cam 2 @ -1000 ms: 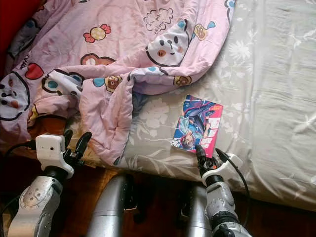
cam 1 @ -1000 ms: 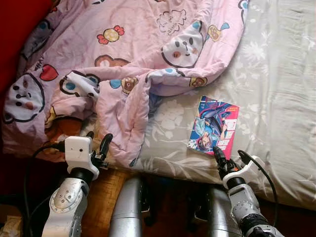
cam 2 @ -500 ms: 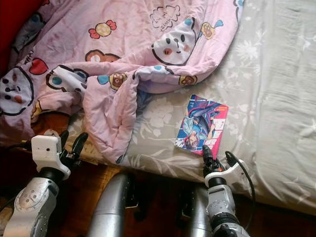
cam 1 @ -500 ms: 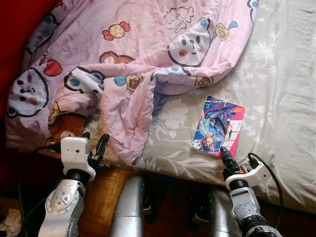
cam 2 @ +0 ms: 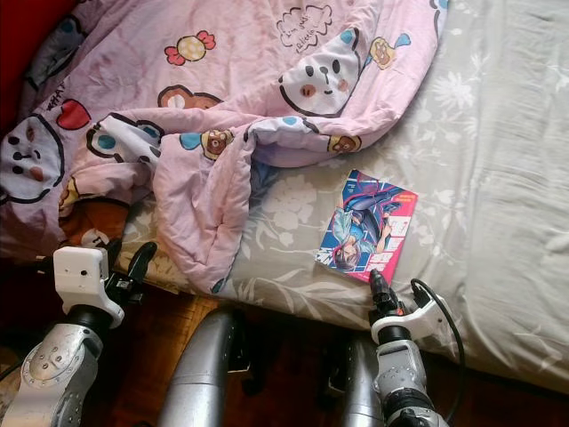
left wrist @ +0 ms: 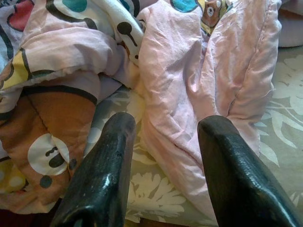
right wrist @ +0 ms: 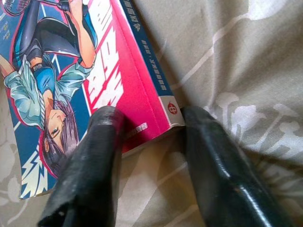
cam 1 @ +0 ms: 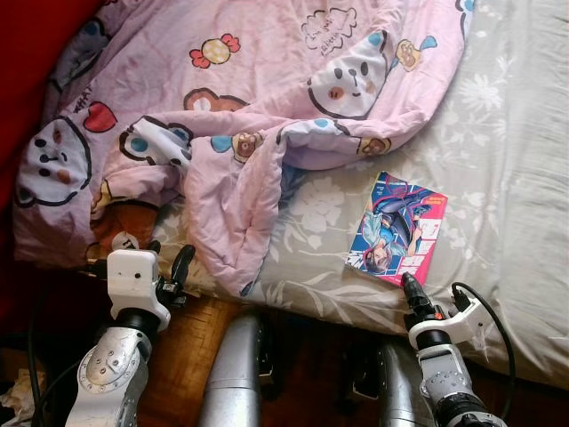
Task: Clean up the room
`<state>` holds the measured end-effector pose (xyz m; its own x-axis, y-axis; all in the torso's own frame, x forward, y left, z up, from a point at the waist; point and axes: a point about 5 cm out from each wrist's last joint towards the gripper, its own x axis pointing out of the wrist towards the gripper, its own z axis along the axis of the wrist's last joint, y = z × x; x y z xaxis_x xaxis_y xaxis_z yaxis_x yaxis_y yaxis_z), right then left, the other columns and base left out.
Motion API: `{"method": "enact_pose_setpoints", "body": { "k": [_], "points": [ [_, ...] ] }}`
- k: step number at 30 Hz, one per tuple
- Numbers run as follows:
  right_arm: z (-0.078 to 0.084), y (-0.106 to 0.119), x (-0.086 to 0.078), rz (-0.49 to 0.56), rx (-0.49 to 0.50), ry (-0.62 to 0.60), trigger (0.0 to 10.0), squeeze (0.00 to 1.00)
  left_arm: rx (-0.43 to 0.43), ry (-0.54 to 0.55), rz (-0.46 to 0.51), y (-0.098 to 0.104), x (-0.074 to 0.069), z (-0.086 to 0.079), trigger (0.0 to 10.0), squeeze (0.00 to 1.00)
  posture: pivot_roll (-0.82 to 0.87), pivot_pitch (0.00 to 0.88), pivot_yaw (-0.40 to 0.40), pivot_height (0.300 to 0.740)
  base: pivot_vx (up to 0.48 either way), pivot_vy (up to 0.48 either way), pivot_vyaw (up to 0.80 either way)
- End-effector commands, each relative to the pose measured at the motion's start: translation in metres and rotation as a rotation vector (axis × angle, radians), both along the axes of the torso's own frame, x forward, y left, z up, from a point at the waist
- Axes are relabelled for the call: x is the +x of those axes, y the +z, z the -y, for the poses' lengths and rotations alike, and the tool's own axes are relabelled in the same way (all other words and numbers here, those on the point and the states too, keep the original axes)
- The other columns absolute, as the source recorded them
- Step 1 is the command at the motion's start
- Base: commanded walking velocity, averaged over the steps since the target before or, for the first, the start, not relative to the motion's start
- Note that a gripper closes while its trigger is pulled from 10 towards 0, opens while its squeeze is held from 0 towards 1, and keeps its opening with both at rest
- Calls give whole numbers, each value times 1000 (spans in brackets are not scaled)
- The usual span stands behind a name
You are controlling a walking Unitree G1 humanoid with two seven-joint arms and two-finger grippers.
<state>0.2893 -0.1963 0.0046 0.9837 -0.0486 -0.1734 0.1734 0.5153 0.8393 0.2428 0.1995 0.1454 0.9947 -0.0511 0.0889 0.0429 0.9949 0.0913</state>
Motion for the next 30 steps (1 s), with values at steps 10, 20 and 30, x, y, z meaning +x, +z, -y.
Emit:
{"method": "enact_pose_setpoints", "body": {
  "k": [10, 20, 30],
  "points": [
    [-9, -15, -13, -48, 36, 35, 0, 0, 20, 14, -46, -8, -6, -3, 10000, 0, 287, 631, 101, 637, 0, 0, 0],
    [-1, -3, -5, 15, -20, 13, 0, 0, 17, 28, -40, -14, 5, -3, 10000, 0, 246, 570, 76, 637, 0, 0, 0],
    [17, 2, -9, 39, -139, -52, 0, 0, 7, 39, -14, -18, 27, -2, 10000, 0, 192, 471, 50, 637, 0, 0, 0]
  ]
}}
